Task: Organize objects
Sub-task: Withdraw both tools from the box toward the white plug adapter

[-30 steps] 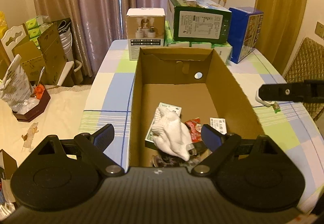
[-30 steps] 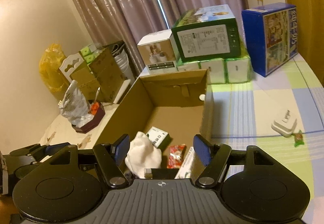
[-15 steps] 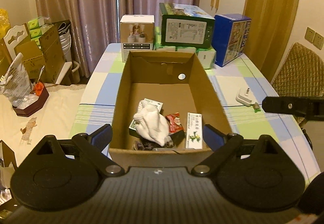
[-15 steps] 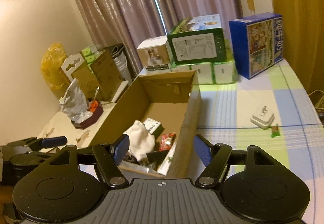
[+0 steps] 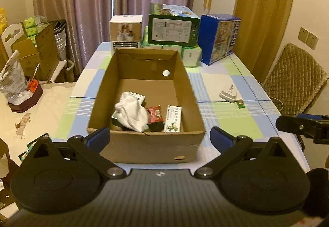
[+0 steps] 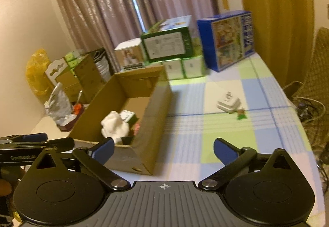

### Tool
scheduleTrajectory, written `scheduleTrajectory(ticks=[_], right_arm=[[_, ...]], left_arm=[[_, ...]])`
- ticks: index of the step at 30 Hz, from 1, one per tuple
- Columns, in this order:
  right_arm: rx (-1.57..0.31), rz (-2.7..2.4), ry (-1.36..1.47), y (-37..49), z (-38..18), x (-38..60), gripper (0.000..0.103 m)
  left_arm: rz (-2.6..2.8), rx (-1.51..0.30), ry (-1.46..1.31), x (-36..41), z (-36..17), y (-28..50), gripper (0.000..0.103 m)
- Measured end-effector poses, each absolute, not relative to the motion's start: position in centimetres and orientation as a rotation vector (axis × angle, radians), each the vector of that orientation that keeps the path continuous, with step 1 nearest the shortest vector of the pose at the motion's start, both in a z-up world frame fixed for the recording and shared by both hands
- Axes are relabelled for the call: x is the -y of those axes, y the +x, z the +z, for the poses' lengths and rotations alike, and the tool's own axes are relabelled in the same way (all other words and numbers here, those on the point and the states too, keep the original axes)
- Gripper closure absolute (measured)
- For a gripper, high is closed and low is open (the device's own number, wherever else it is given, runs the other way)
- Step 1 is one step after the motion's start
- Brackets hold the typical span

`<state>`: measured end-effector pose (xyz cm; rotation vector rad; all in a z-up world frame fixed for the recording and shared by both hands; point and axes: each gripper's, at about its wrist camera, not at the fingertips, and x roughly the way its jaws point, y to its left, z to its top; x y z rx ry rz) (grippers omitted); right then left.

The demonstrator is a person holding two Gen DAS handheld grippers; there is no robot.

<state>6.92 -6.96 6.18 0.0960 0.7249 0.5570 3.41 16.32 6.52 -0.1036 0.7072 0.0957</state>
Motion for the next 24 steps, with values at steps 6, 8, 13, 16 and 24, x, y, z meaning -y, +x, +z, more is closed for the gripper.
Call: scheduleTrajectory(ticks=[6,8,13,16,24], right_arm=[[-0.728,0.504,0.112,6.2,6.1,9.8,0.002],[-0.730,0.489,0.116,6.0,6.1,10.7,0.002],[-0.730,0.448,0.130,5.7,5.9,12.9,0.002],[-0.734,0.419,0.145,5.7,5.8,14.3,0.002],[-0.739,0.362,0.182,6.2,5.4,17.1,0.002]], left_arm=[[0.072,-0.701,-0.102,-14.3,6.6,3.1,0.001],[0.066,-0.697,-0.099,-13.8,6.7,3.1,0.001],[0.035,-0.692,-0.098,-12.3,6.7,3.2,0.001],[0.012,-0.694,-0.100,-11.4,6.6,3.5,0.001],[-0.033,-0.710,-0.074,-8.7,6.1,5.0,0.001]])
